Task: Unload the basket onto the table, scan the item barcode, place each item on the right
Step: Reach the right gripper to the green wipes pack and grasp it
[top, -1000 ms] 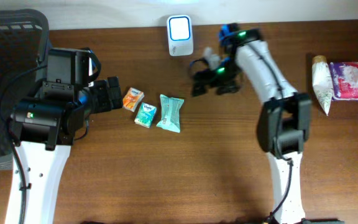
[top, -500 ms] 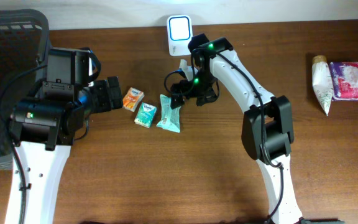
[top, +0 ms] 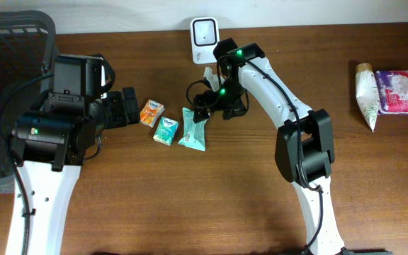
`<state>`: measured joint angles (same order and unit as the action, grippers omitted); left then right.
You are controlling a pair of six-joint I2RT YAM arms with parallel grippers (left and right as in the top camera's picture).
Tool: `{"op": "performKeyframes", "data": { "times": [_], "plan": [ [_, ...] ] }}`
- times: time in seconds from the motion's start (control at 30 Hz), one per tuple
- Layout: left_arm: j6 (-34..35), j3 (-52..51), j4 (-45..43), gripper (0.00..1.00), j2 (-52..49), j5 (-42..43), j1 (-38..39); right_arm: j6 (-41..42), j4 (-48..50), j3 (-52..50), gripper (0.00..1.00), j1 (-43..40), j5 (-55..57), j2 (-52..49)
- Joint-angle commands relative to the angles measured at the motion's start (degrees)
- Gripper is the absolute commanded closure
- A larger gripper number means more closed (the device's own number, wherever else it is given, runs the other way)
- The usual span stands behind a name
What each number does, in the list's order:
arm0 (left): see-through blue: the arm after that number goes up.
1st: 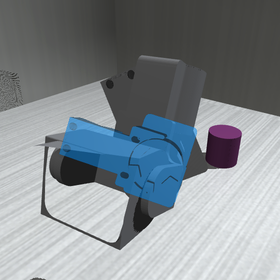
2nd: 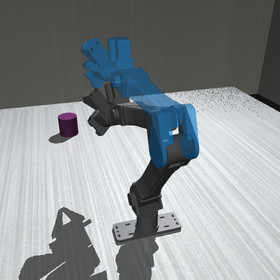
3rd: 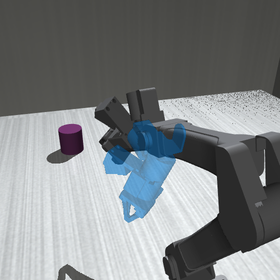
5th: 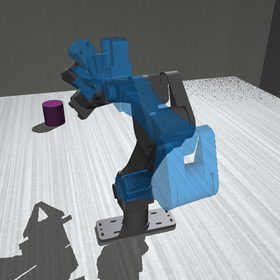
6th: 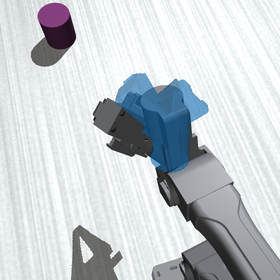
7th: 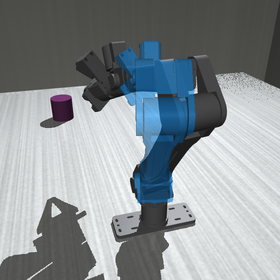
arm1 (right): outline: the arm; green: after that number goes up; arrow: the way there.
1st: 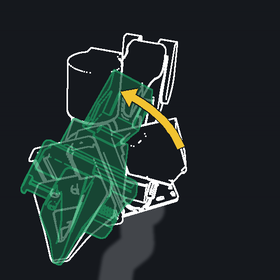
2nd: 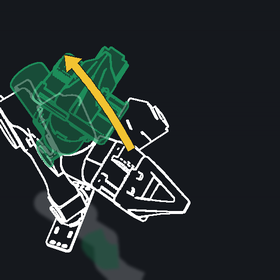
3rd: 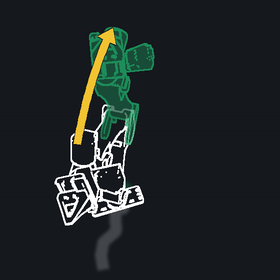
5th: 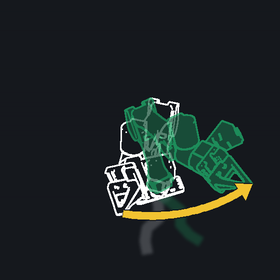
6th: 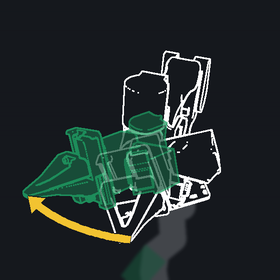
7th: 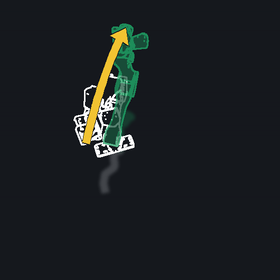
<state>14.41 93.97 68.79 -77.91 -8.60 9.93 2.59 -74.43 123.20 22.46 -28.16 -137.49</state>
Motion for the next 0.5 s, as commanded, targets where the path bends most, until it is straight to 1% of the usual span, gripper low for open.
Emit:
{"op": "performKeyframes", "data": {
  "times": [0.0,0.13,0.2,0.3,0.33,0.4,0.43,0.47],
  "plan": [
    [0.33,0.46,-0.11,0.01,0.09,-0.24,-0.26,-0.13,1.01,-0.35,0.01,0.42,0.09,2.05],
    [0.33,0.46,-0.09,0.01,0.09,-0.24,-0.26,-0.15,0.81,-0.35,0.01,0.42,-0.61,2.05],
    [0.33,0.46,-0.09,0.01,0.09,-0.24,-0.26,0.07,1.51,-0.35,0.01,0.0,1.2,2.05],
    [0.33,0.46,-0.09,0.01,0.09,-0.24,-0.26,9.03,4.9,-0.35,0.01,-1.97,1.6,2.05],
    [0.33,0.46,-0.09,0.01,0.09,-0.24,-0.26,10.43,5.66,-0.35,0.01,-2.25,1.46,2.05],
    [0.33,0.46,-0.11,0.01,0.09,-0.24,-0.26,10.36,7.32,-0.44,0.01,-1.7,1.18,1.99],
    [0.33,0.46,-0.11,0.01,0.09,-0.24,-0.26,10.38,8.11,-0.46,0.03,-1.14,1.2,1.99],
    [0.33,0.46,-0.09,0.01,0.09,-0.24,-0.26,10.4,8.68,-0.57,0.07,-0.83,1.18,1.99]
  ]
}}
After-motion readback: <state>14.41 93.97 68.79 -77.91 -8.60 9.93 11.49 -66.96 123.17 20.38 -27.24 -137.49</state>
